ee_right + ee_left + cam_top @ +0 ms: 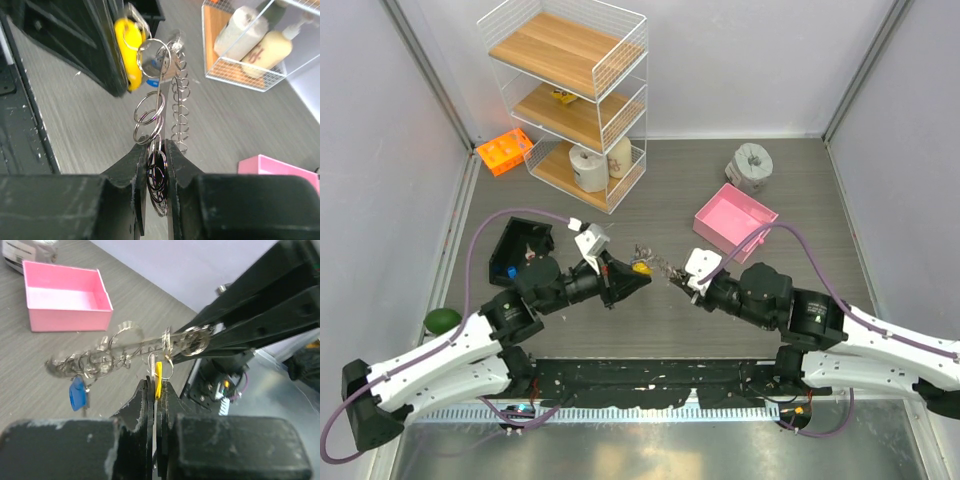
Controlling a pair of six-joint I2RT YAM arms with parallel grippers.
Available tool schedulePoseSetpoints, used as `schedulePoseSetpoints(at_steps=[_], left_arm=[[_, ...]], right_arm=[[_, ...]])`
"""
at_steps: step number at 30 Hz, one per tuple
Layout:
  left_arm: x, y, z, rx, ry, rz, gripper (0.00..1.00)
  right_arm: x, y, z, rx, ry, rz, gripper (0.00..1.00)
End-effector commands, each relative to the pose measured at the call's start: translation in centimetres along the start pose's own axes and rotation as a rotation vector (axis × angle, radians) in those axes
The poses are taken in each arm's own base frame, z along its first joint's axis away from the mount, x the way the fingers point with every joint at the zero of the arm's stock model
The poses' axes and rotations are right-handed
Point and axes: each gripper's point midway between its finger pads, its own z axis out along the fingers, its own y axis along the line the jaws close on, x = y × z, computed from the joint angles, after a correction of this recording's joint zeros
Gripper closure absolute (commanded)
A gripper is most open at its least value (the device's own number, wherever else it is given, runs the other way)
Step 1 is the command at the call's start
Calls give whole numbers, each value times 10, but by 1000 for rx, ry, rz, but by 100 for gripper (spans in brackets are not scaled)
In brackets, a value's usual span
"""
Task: Remove the keys from the keyring
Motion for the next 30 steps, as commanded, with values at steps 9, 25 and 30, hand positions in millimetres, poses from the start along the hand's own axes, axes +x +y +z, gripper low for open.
schedulePoseSetpoints(at_steps=[9, 25, 30], left_arm=[[10, -15, -50, -26, 256, 4, 100], [14, 19, -50, -182, 385, 163, 100], [-10, 10, -50, -155, 373, 218, 100]], right_arm=[[40, 3, 9, 99, 2, 188, 95], [25, 1, 6, 83, -36, 170, 95], [27, 10, 8, 40, -42, 176, 76]])
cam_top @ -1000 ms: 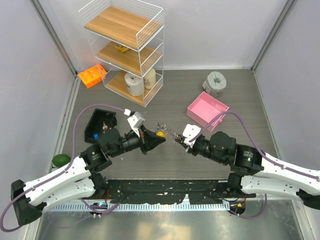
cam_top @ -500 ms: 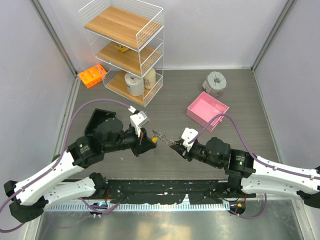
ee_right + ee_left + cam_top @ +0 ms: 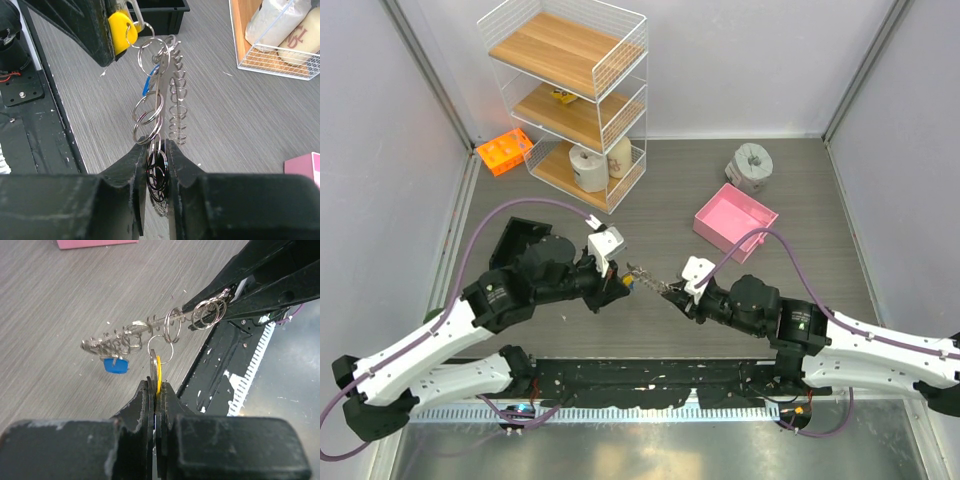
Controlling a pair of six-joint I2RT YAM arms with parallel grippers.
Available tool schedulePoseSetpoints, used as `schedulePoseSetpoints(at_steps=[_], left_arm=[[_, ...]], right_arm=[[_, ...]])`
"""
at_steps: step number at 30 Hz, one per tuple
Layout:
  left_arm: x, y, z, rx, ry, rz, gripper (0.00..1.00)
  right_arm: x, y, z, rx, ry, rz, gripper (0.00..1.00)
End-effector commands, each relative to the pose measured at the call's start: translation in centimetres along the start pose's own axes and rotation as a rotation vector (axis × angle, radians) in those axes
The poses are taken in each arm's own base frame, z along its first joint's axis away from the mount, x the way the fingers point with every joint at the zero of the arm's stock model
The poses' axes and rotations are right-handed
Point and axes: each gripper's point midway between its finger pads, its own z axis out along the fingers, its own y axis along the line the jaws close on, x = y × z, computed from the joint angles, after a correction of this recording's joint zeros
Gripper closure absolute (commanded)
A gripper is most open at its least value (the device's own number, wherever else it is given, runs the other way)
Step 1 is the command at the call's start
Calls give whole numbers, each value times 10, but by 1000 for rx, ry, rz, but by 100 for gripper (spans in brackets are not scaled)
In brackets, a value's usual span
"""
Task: Remove the keys from the keyring
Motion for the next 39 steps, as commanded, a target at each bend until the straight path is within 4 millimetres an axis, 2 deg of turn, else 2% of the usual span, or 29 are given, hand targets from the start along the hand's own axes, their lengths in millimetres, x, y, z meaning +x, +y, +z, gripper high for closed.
schedulePoseSetpoints(at_steps=[1, 6, 11, 13, 18, 22, 30, 33, 37, 38, 39], left_arm=[[-35, 4, -23, -47, -49, 84, 100], [-47, 10, -28, -91, 37, 143, 100], [-59, 11, -31, -97, 39, 195, 100], [-59, 13, -32, -99, 56, 230, 100], [-52, 18, -28, -103, 87, 288, 100], [-47, 14, -20, -55, 92, 320, 100], [-41, 10, -12, -9, 59, 385, 100], [-39, 4, -15, 28, 47, 397, 100], [-34, -8, -20, 93, -7, 441, 100], [-32, -9, -20, 97, -20, 444, 100], [-32, -11, -22, 106, -35, 452, 100]], right_arm=[[-10, -16, -6, 75, -45, 25, 72], [-14, -7, 0, 33, -95, 43, 62], [-16, -4, 1, 18, -103, 49, 61], [-20, -3, -1, 5, -113, 50, 60], [-39, -5, -18, -3, -188, 62, 43], [-53, -5, -24, -19, -236, 40, 39], [-72, -5, -20, -41, -234, -92, 39], [-86, 5, -15, -94, -276, -135, 40], [-82, 20, 0, -174, -258, -217, 47], [-94, 22, 0, -187, -297, -232, 48], [-91, 25, 4, -200, -288, -259, 48]])
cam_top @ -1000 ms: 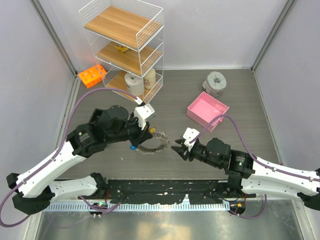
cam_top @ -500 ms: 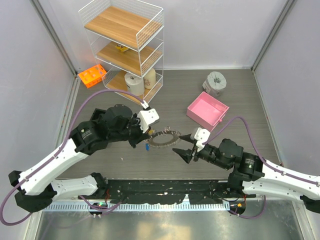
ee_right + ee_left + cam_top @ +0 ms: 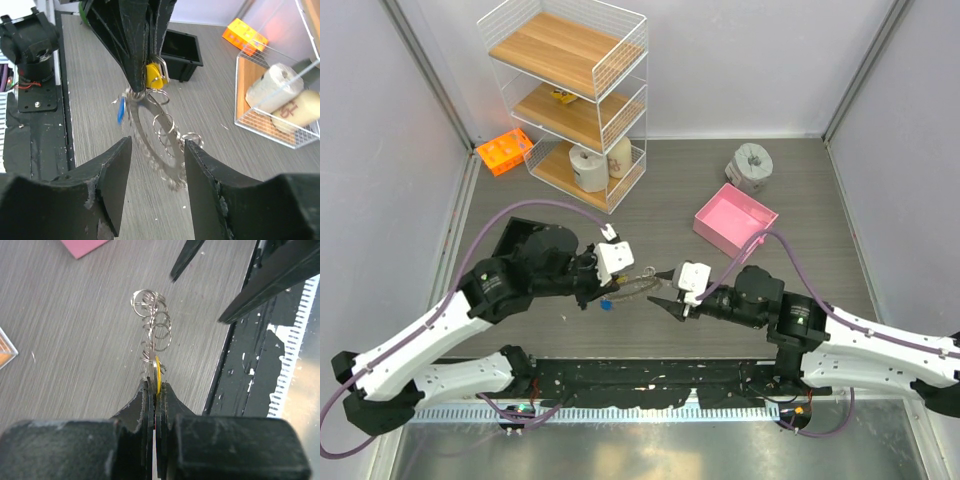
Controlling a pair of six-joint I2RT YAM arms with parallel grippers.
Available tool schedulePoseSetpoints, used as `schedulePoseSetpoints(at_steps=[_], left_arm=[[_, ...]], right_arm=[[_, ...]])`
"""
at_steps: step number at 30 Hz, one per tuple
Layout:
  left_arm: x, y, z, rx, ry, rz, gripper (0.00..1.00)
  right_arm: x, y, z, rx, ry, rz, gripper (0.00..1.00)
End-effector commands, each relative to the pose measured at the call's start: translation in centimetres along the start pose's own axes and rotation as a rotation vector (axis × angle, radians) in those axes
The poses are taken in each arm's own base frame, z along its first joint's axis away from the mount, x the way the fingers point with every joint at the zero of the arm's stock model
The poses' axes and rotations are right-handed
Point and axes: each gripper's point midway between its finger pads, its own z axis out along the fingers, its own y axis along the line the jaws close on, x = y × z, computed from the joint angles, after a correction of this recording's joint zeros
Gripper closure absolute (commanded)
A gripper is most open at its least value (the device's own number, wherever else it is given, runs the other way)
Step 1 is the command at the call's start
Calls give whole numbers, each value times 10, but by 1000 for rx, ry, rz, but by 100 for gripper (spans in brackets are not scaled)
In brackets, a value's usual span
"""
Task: Remove the keys from the keyring
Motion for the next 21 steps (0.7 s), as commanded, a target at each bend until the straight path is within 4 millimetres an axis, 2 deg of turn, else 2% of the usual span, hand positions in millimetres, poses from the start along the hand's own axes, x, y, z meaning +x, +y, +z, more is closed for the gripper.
schedulePoseSetpoints(at_steps=[1, 9, 14, 15, 21], left_arm=[[-31, -13, -13, 49, -200, 86, 100], [-30, -43, -21, 186, -284, 142, 100], [-30, -48, -23, 214, -291, 144, 100], [-30, -50, -24, 221, -294, 145, 100], [-31, -56, -28, 247, -313, 154, 100]], right_arm=[[-44, 5, 11, -83, -133, -123, 48], [-59, 15, 17, -159, -180, -224, 52], [-62, 21, 18, -201, -179, -232, 53], [-56, 23, 19, -218, -153, -229, 54], [-50, 34, 25, -286, -126, -225, 55]])
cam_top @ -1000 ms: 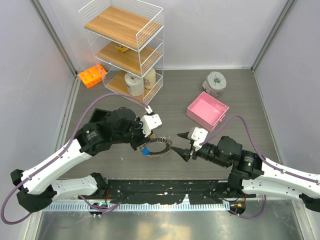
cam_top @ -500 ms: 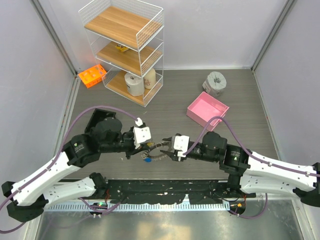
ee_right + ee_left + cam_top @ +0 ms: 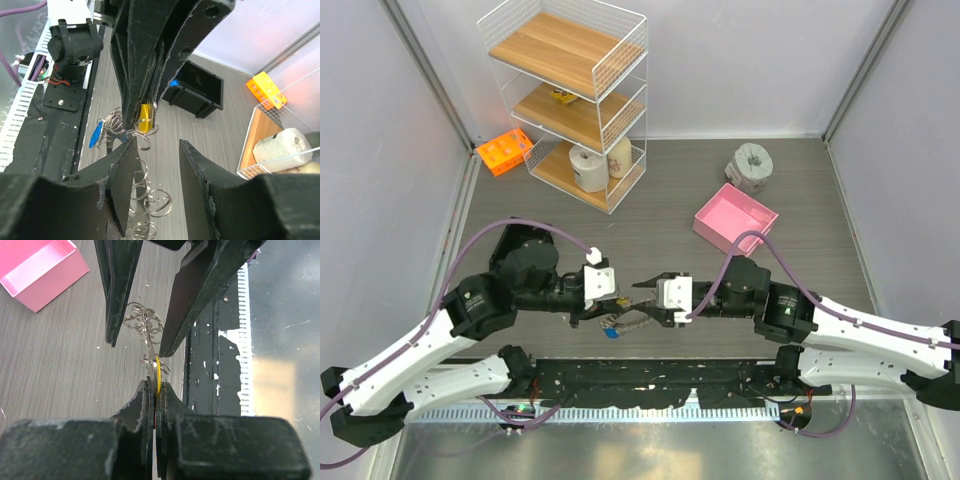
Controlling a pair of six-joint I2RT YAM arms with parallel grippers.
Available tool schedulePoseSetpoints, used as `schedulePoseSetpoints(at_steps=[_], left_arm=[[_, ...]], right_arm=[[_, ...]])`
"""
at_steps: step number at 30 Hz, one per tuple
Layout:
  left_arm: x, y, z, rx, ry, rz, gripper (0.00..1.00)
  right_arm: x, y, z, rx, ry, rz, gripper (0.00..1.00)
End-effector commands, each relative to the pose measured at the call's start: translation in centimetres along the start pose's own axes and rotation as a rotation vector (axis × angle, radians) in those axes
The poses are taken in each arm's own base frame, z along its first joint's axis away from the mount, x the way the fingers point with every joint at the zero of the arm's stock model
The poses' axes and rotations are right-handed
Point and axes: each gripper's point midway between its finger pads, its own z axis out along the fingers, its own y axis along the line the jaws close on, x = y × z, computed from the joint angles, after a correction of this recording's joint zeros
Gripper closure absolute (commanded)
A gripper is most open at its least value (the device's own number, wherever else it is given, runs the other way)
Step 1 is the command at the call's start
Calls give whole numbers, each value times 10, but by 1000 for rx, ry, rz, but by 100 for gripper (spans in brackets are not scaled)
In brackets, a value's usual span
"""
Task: Remove the keys from the keyring
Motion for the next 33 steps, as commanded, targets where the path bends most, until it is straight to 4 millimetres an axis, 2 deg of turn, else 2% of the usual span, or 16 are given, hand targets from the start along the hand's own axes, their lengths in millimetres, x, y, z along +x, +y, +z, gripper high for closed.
schedulePoseSetpoints(at_steps=[1, 7, 12, 17, 23, 24, 25, 28, 29, 33], left_arm=[[-28, -6, -6, 27, -119, 62, 100], [-29, 0, -10, -19, -131, 66, 100], [-26, 9, -8, -63, -98, 34, 100], [-23, 15, -4, -80, -60, 9, 100], [-21, 31, -3, -161, 6, -69, 100], [-17, 32, -2, -168, 37, -98, 100], [-16, 35, -3, -184, 60, -124, 100], [-8, 41, -7, -239, 154, -215, 100], [-1, 41, -8, -250, 196, -247, 100], [9, 36, -13, -265, 284, -361, 100]], right_arm=[[-19, 1, 4, -49, -42, -19, 55], [-16, -4, 3, -18, -12, 18, 56], [-18, -15, -12, 79, -20, 72, 53], [-21, -10, -25, 99, -55, 176, 54], [-16, -3, -12, 85, -58, 324, 65], [-11, 0, -10, 83, -45, 356, 65], [-14, -2, -6, 91, -68, 360, 65], [2, 1, 0, 123, -63, 401, 64], [1, -2, 1, 140, -81, 404, 64], [15, -3, 2, 187, -89, 414, 64]])
